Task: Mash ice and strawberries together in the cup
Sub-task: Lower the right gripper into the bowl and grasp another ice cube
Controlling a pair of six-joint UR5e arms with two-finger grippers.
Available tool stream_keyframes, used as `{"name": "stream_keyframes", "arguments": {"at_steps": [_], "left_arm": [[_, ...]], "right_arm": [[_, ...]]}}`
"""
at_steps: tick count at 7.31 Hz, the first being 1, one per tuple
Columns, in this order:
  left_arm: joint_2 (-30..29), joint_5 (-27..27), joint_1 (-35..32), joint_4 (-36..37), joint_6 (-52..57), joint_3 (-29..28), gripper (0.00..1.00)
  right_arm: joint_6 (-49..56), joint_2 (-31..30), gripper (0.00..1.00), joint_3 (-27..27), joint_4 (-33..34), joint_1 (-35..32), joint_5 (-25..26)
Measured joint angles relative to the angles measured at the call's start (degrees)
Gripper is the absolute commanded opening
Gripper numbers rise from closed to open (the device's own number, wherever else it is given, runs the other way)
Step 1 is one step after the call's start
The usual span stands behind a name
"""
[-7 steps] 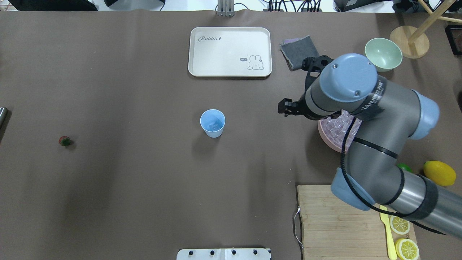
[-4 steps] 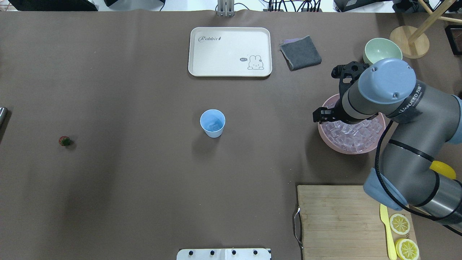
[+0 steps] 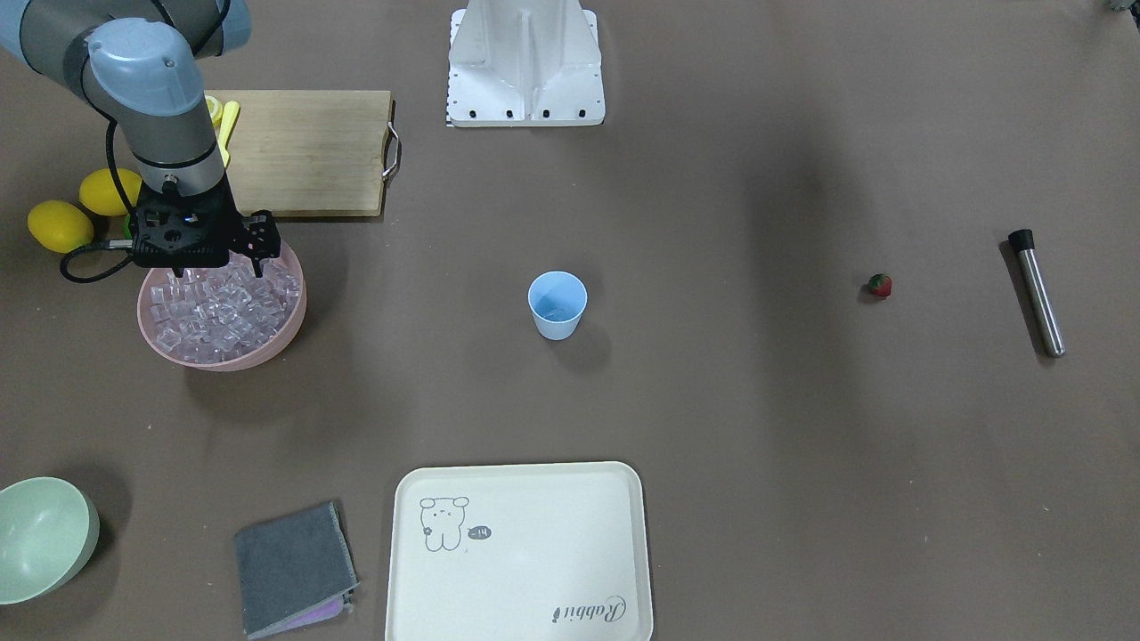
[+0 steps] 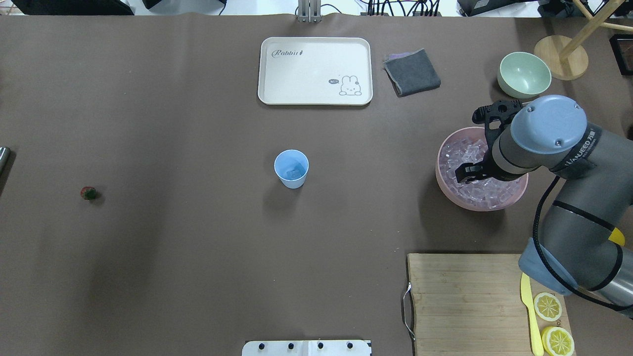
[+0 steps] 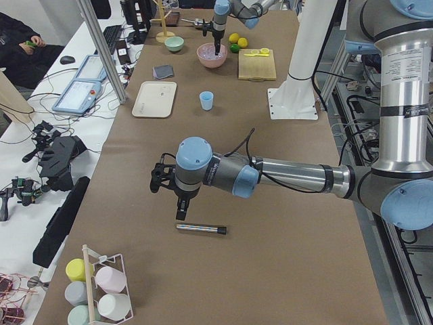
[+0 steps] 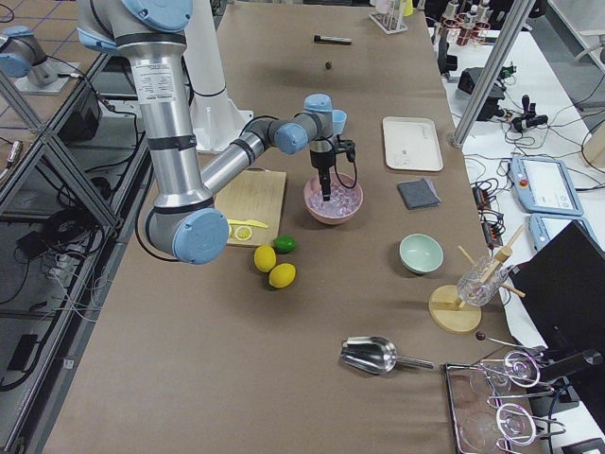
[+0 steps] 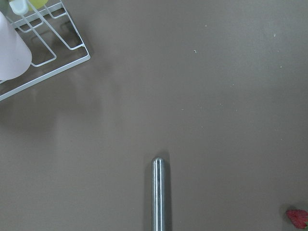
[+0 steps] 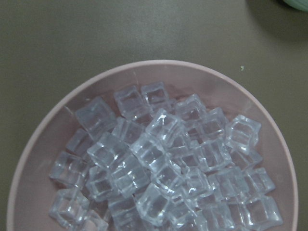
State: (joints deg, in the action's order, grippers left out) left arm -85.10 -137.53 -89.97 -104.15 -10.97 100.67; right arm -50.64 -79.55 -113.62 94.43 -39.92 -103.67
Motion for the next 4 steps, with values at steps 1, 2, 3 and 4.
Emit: {"name": "stream_keyframes", "arguments": {"at_steps": [1,2,3,4], "left_arm": [[0.0,0.0,0.0,0.0,0.0,-0.1,0.98],[0.0,0.0,0.0,0.0,0.1,-0.2,0.98],[0.0,0.0,0.0,0.0,0.1,-0.2,0.98],[0.0,0.0,0.0,0.0,0.1,-0.1,0.98]], "right_arm": [[0.1,-0.5,0.74,0.1,-0.1,0.6,0.2],[0.1,-0.7,0.64,0.2,-0.2,1.4,0.3],[0.0,-0.8,0.53,0.3,-0.2,2.0,0.3],[0.0,-0.9,0.46,0.3,-0.2,2.4,0.3]]}}
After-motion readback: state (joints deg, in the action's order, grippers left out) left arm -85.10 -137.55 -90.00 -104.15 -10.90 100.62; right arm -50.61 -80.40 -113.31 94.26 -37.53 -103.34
